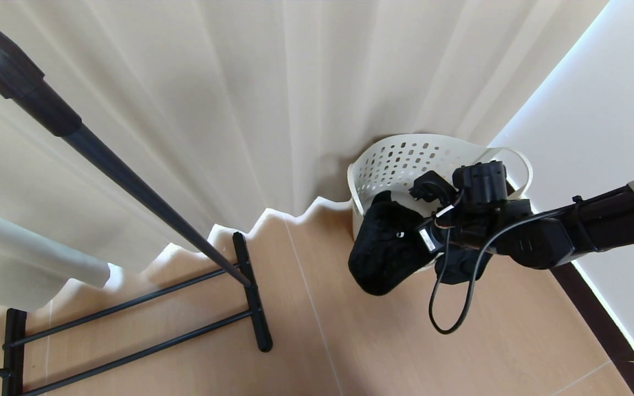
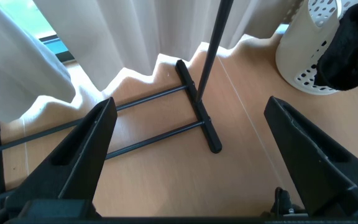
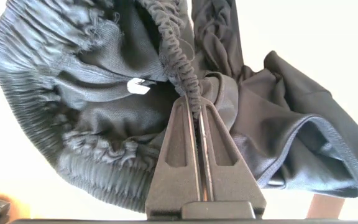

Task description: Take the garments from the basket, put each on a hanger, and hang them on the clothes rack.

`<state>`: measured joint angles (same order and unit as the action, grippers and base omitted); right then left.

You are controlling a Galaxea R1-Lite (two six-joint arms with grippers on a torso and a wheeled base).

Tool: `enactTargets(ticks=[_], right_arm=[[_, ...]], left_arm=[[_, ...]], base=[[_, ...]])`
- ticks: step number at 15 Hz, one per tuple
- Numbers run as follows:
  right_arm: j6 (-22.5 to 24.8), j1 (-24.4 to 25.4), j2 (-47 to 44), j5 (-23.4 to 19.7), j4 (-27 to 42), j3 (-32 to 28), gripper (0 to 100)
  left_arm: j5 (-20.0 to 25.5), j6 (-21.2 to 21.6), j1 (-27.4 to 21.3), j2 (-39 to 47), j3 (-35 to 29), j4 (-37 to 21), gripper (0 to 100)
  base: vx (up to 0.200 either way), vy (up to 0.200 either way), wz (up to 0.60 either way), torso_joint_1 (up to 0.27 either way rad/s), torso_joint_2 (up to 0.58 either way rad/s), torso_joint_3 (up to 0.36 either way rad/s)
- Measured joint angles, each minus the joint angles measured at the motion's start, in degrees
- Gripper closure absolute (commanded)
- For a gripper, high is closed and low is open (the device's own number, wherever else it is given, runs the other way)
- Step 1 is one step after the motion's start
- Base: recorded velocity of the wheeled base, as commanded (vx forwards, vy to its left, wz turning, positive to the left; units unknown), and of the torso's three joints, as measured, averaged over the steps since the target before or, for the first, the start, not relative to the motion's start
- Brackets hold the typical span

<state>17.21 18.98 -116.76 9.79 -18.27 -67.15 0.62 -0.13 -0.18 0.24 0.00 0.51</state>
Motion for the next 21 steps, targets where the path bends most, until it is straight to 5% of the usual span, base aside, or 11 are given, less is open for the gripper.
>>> enactTargets(ticks=[12, 21], right_arm=[[0.0, 6.7, 21.5, 1.5, -4.8, 11.1, 100], [-0.1, 9.9, 35.3, 1.1, -4.7, 14.1, 100]], left_arm=[[0.3, 0.4, 0.0, 0.0, 0.0, 0.0, 0], [0.5, 0.5, 0.0, 0.0, 0.0, 0.0, 0]], base=[[0.000, 0.000, 0.00, 0.000, 0.00, 0.000], [0.000, 0.000, 0.00, 0.001, 0.00, 0.010]])
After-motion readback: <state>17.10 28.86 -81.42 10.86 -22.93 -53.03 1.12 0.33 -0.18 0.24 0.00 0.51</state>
